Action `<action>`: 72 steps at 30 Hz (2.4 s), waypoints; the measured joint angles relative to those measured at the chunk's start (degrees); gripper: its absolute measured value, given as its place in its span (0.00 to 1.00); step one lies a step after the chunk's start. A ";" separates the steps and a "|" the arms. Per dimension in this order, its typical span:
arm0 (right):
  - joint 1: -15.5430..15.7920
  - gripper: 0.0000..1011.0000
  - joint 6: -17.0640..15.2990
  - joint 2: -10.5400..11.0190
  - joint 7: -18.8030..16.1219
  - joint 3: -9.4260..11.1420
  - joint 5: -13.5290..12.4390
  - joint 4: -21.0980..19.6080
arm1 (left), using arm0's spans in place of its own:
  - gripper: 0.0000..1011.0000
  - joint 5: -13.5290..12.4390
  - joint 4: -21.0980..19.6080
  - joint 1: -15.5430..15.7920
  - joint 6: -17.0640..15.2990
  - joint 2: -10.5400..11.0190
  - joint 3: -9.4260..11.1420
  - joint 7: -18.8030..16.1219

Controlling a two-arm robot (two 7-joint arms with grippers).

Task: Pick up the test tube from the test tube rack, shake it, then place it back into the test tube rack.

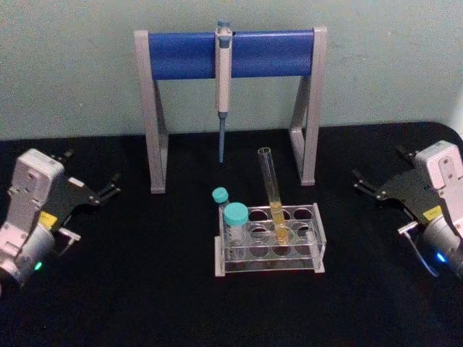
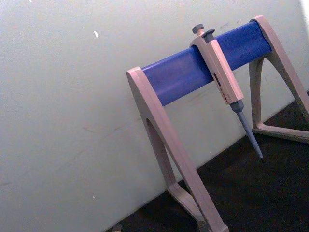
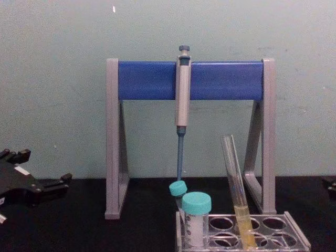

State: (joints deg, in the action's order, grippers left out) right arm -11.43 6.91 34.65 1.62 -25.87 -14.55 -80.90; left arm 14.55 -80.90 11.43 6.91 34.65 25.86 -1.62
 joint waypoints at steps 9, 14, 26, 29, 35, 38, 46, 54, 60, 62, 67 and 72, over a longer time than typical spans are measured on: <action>0.00 0.99 0.00 0.00 0.00 0.00 0.00 0.00 | 0.99 0.00 0.00 0.00 0.00 0.00 0.00 0.00; 0.00 0.99 0.00 0.00 0.00 0.00 0.00 0.00 | 0.99 0.00 0.00 0.00 0.00 0.00 0.00 0.00; 0.00 0.99 0.00 0.00 0.00 0.00 0.00 0.00 | 0.99 0.00 0.00 0.00 0.00 0.00 0.00 0.00; 0.00 0.99 0.00 0.00 0.00 0.00 0.00 0.00 | 0.99 0.00 0.00 0.00 0.00 0.00 0.00 0.00; 0.00 0.99 0.00 0.00 0.00 0.00 0.00 0.00 | 0.99 0.00 0.00 0.00 0.00 0.00 0.00 0.00; 0.00 0.99 0.00 0.00 0.00 0.00 0.00 0.00 | 0.99 0.00 0.00 0.00 0.00 0.00 0.00 0.00; 0.00 0.99 0.00 0.00 0.00 0.00 0.00 0.00 | 0.99 0.00 0.00 0.00 0.00 0.00 0.00 0.00; 0.20 0.99 0.22 -0.29 -0.42 0.73 0.34 -0.21 | 0.99 0.00 0.00 0.00 0.00 0.00 0.00 0.00; 0.60 0.99 0.57 -0.57 -1.92 2.09 -0.05 -1.06 | 0.99 0.00 0.00 0.00 0.00 0.00 0.00 0.00; 0.79 0.99 0.66 -0.62 -2.47 2.50 -0.54 -1.42 | 0.99 0.00 0.00 0.00 0.00 0.00 0.00 0.00; 1.64 0.99 2.02 -0.54 -5.51 3.94 -2.70 -3.20 | 0.99 0.00 0.00 0.00 0.00 0.00 0.00 0.00; 2.48 0.99 4.31 0.07 -11.02 4.77 -5.78 -5.37 | 0.99 0.00 0.00 0.00 0.00 0.00 0.00 0.00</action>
State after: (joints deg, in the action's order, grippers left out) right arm -8.95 11.22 34.71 -9.40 -21.09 -20.32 -86.27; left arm 14.55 -80.90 11.43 6.91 34.65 25.86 -1.62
